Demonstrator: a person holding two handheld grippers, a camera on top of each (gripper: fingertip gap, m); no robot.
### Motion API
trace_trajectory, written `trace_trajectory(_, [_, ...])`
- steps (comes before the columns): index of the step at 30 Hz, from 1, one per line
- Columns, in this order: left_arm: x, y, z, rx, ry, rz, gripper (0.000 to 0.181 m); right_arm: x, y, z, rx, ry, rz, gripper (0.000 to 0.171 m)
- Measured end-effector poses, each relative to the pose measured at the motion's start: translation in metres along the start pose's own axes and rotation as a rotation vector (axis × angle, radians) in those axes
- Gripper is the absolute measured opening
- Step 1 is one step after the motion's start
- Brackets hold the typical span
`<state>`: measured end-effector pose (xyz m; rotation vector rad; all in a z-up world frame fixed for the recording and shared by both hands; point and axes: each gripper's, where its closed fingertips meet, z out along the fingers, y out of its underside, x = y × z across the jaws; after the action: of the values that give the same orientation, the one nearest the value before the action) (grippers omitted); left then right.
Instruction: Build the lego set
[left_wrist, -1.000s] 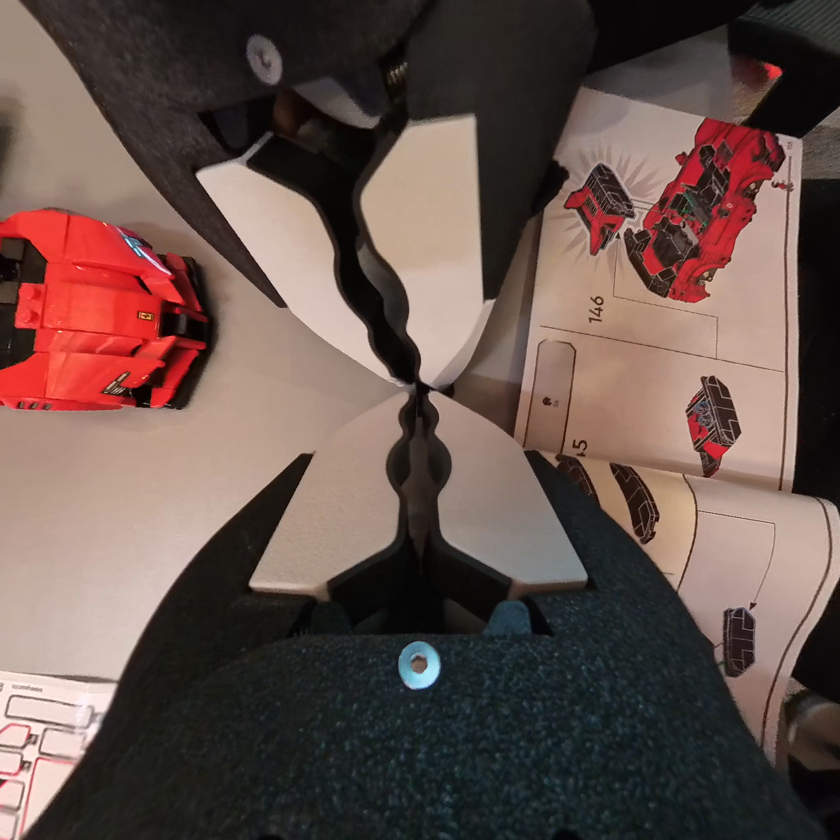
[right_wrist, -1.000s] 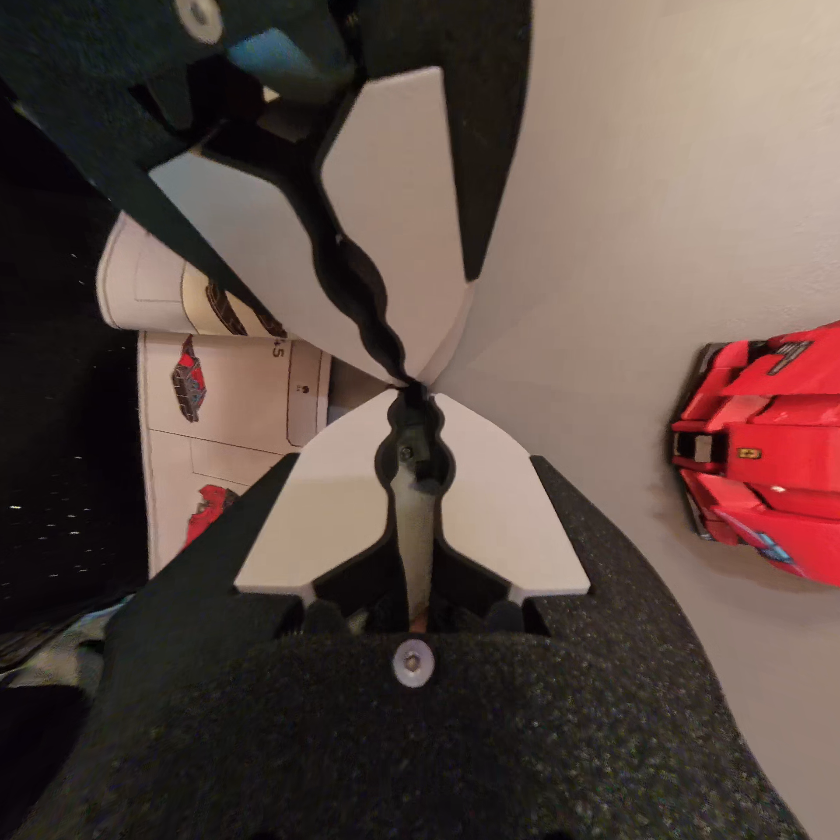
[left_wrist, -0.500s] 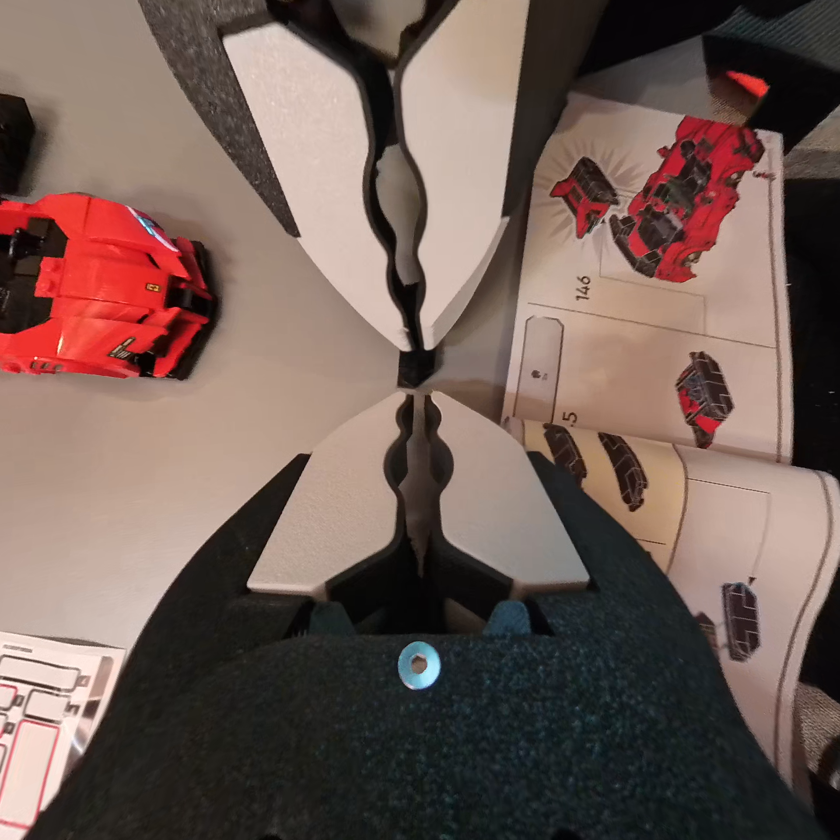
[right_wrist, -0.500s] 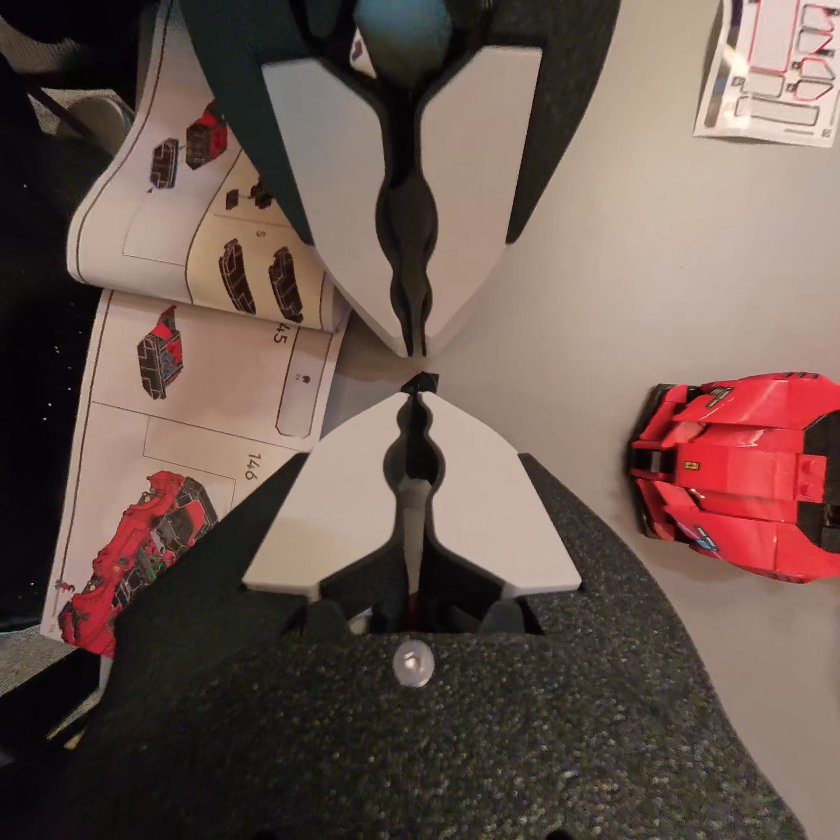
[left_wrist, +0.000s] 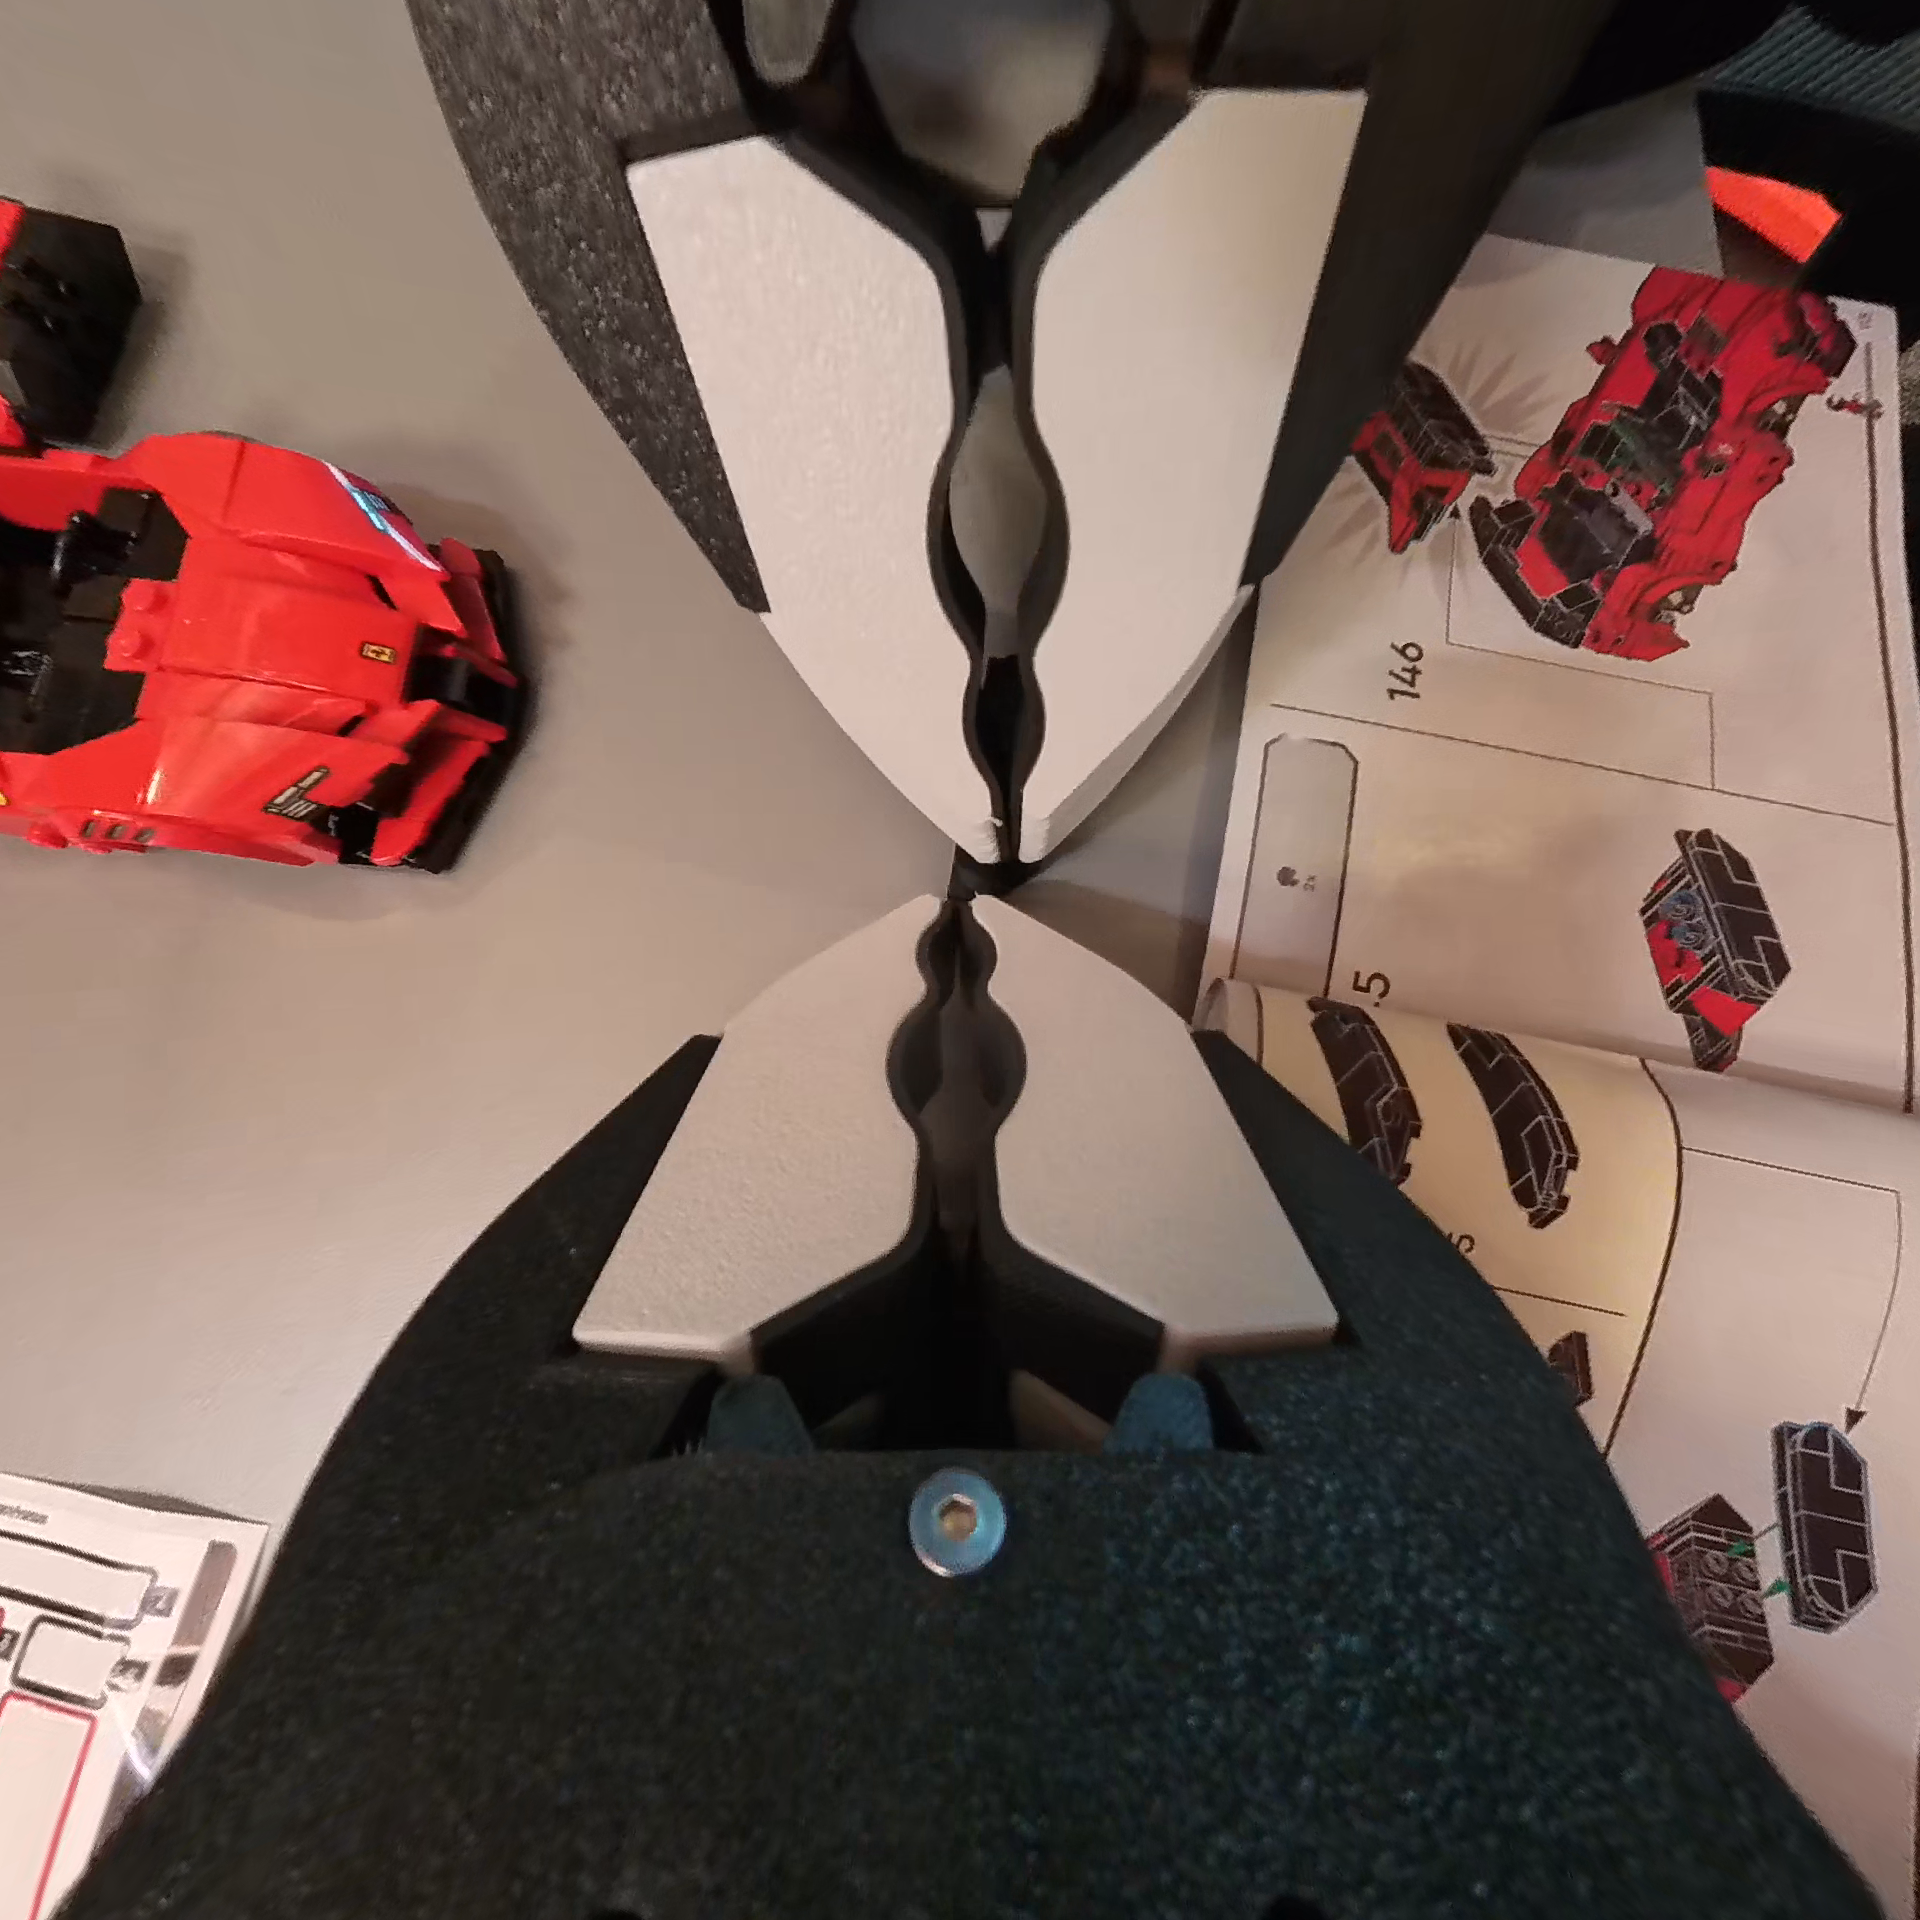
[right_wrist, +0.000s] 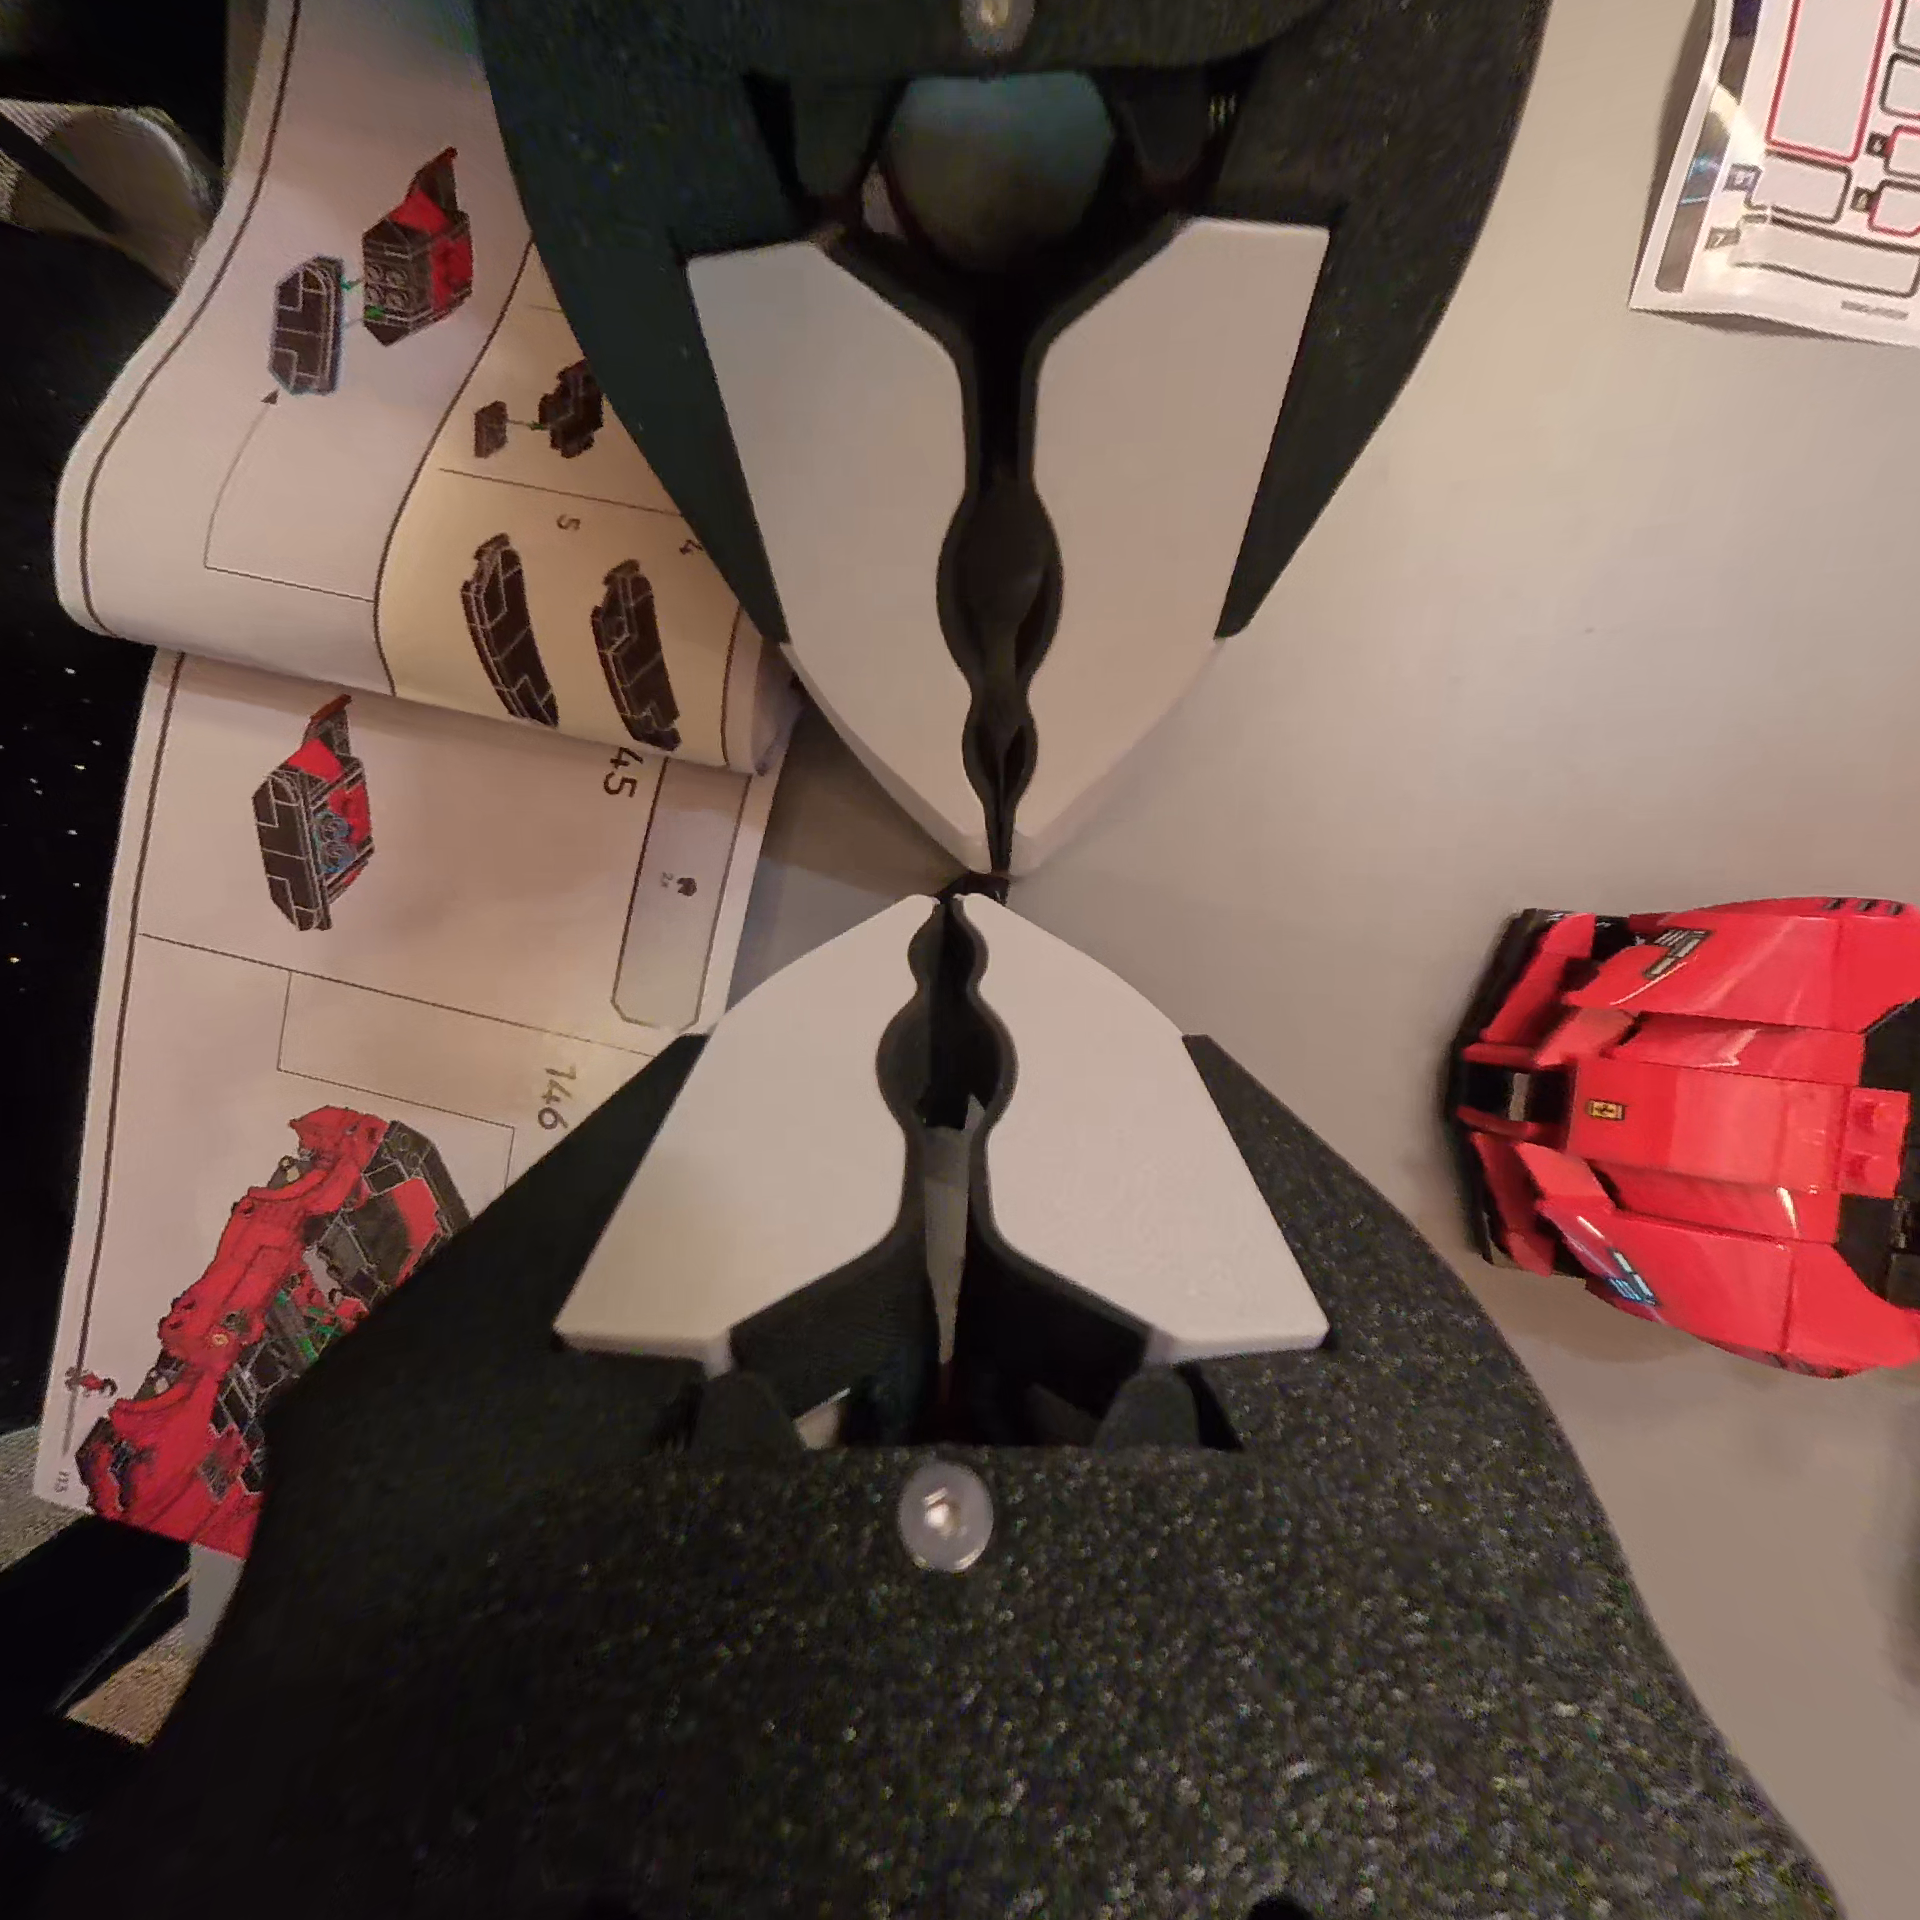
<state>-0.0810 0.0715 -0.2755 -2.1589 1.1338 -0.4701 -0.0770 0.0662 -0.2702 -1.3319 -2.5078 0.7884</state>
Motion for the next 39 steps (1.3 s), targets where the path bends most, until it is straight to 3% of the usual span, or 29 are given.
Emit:
trace_trajectory(11, [0.001, 0.0, 0.0, 0.016, 0.009, -0.013, 0.0, -0.001, 0.001, 0.001, -0.078, 0.064, 0.011, 0.0])
trace_trajectory(15, [0.0, 0.002, -0.003, 0.004, 0.006, -0.012, 0.0, -0.003, -0.009, -0.011, 0.058, -0.006, 0.092, 0.0])
trace_trajectory(22, [0.003, -0.018, -0.015, 0.076, -0.031, 0.051, 0.0, 0.003, 0.027, -0.023, -0.027, 0.044, 0.136, 0.0])
trace_trajectory(25, [0.006, -0.02, -0.007, 0.032, -0.044, 0.107, 0.0, 0.016, 0.044, -0.04, -0.037, 0.124, 0.201, 0.0])
trace_trajectory(27, [0.006, -0.019, -0.004, 0.013, -0.047, 0.124, 0.0, 0.024, 0.058, -0.057, -0.035, 0.162, 0.268, 0.026])
trace_trajectory(30, [0.003, -0.021, -0.008, 0.033, -0.062, 0.102, 0.0, 0.031, 0.084, -0.076, -0.077, 0.214, 0.296, 0.023])
trace_trajectory(39, [0.001, -0.021, -0.011, 0.04, -0.087, 0.091, 0.0, 0.017, 0.092, -0.052, -0.103, 0.176, 0.294, 0.023])
